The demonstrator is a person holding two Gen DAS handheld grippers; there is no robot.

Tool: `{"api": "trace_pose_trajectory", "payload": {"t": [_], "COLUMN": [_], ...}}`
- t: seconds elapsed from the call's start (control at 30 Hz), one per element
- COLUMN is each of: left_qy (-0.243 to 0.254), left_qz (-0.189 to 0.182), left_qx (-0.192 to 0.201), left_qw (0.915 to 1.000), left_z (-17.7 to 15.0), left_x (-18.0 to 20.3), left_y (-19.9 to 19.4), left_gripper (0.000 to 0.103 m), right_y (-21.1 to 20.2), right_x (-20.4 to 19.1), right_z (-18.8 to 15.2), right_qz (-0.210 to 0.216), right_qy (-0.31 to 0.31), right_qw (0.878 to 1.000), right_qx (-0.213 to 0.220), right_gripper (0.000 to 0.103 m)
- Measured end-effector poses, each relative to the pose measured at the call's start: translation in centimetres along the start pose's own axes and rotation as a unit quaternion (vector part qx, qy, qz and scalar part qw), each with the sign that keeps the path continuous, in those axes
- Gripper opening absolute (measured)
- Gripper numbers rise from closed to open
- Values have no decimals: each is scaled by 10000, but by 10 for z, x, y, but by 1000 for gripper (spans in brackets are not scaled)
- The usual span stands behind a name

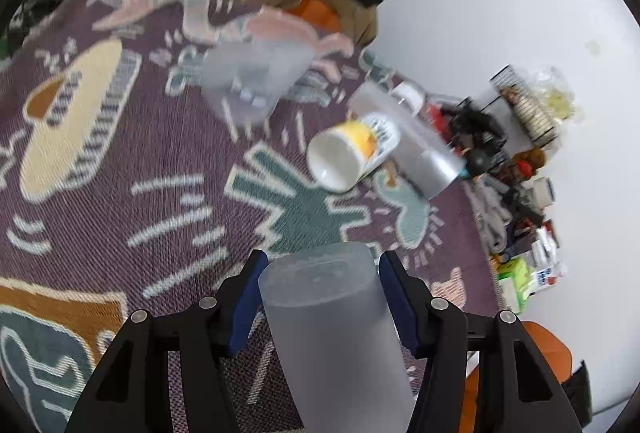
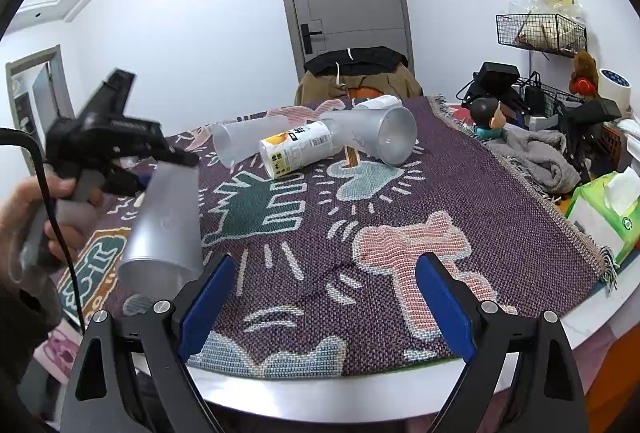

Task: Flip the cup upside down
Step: 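Grasp the upside-down cup with the left gripper and lift it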

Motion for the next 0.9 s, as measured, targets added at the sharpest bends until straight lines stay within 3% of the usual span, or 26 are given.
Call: {"api": "trace_pose_trajectory", "payload": {"t": [0.2,0.37,0.47,0.6,0.73,0.9], "left_qy": [582,1086,1417,1920,2263,2542], "left_qz": [146,477,729,1167,1529,1779], "left_qx": [723,1161,1397,1696,1817,1788], "left_qw": [9956,9861,9773,9596,9447,9337], "left_z": [6,8,8,1,-7,-17], "left_x": [13,27,35,45,49,46], "left_y": [-41,-62,-75,-89,-91,-85], "left_gripper": [58,57,58,58,58,58], "right_y": [1,4,6,9,11,13], "right_x": [-5,-9,-11,-15,-20,-27], "right_z": [-1,-1,-3,-5,-8,-12], "right_qz": [-30,1,17,60,124,236], "right_qy": [-101,-156,-186,-223,-261,-320], "right_qw": [9999,9999,9998,9997,9994,9989], "right_qx": [-7,-38,-73,-125,-187,-249], "right_gripper": [92,92,92,92,92,92]}}
Point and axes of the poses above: each gripper's, at about its wrist camera, not at the fingertips, and y roughly the way its jaws point, x to its right, z to its top, the point moved 6 cm from there along y, roughly the way its jaws point, and after that the axes turned 3 degrees about z, right-handed, at the moved point
